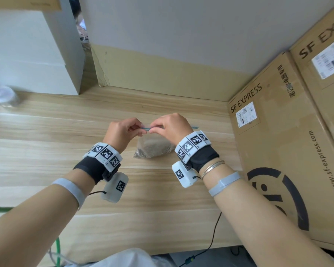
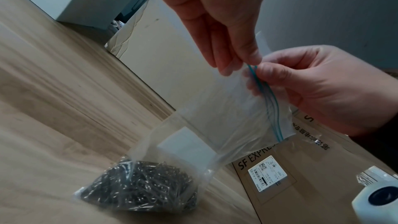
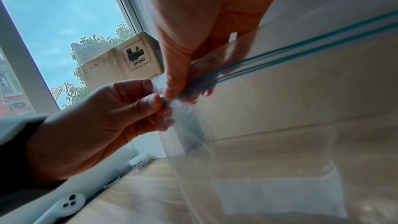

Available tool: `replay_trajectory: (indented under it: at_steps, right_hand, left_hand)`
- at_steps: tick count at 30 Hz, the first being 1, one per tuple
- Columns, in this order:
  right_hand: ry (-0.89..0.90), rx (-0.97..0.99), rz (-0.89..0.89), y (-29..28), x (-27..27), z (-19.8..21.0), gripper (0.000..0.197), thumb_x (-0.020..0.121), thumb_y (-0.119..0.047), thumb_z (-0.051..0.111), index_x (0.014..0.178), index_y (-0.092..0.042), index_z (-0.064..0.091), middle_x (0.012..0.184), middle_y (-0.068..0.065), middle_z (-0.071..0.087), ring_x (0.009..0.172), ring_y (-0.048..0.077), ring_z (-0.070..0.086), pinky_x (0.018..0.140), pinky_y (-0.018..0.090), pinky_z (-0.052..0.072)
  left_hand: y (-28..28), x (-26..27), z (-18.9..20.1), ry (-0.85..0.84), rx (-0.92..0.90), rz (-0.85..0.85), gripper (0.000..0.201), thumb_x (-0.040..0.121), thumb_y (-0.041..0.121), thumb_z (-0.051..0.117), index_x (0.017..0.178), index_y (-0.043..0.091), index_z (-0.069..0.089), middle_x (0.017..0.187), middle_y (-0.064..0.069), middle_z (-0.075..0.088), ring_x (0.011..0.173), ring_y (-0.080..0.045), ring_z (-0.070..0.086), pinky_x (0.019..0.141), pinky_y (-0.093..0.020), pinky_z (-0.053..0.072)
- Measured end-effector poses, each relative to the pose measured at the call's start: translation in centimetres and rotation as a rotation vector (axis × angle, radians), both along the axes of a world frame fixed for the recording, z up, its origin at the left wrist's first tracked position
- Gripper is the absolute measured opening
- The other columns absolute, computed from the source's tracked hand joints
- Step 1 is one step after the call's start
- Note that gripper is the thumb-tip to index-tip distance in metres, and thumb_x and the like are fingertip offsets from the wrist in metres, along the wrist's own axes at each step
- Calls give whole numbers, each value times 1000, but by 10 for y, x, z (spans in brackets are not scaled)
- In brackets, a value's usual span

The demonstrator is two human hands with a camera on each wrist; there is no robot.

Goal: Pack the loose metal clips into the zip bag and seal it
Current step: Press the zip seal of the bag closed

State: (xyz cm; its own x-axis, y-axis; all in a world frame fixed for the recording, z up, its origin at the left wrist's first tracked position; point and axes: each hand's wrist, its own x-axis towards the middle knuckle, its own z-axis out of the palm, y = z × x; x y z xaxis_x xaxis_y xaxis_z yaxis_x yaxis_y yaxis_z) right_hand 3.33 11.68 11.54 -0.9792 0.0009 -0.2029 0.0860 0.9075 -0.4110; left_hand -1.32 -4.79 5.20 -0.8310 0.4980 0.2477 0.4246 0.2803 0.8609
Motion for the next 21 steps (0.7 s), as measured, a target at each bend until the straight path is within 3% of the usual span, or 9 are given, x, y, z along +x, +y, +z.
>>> replay_trajectory:
  at_steps: [4, 14, 21]
  right_hand:
    - [29, 10, -1, -3, 0, -1, 20, 82, -38, 63, 95, -26, 72, 93, -1, 73, 88, 21, 64, 78, 36, 52]
    - [65, 18, 1, -7, 1, -1, 19, 84, -34, 61, 96, -24, 73, 95, -1, 73, 89, 22, 64, 78, 35, 51]
    - [104, 58, 0, -9, 5, -1, 18, 85, -36, 60, 90, -24, 73, 86, -1, 72, 83, 22, 62, 70, 29, 48]
  left_hand:
    - [0, -1, 1, 33, -18, -13, 13, 72, 14, 71, 80, 5, 68, 64, -5, 68, 64, 18, 56, 62, -7, 47]
    - [0, -1, 4, 53, -58, -9, 12, 71, 15, 72, 78, 6, 69, 63, 0, 66, 65, 18, 55, 62, -3, 43]
    - [2, -1, 3, 90, -82, -6, 9, 73, 11, 70, 75, 3, 66, 62, -4, 65, 68, -4, 56, 62, -3, 42]
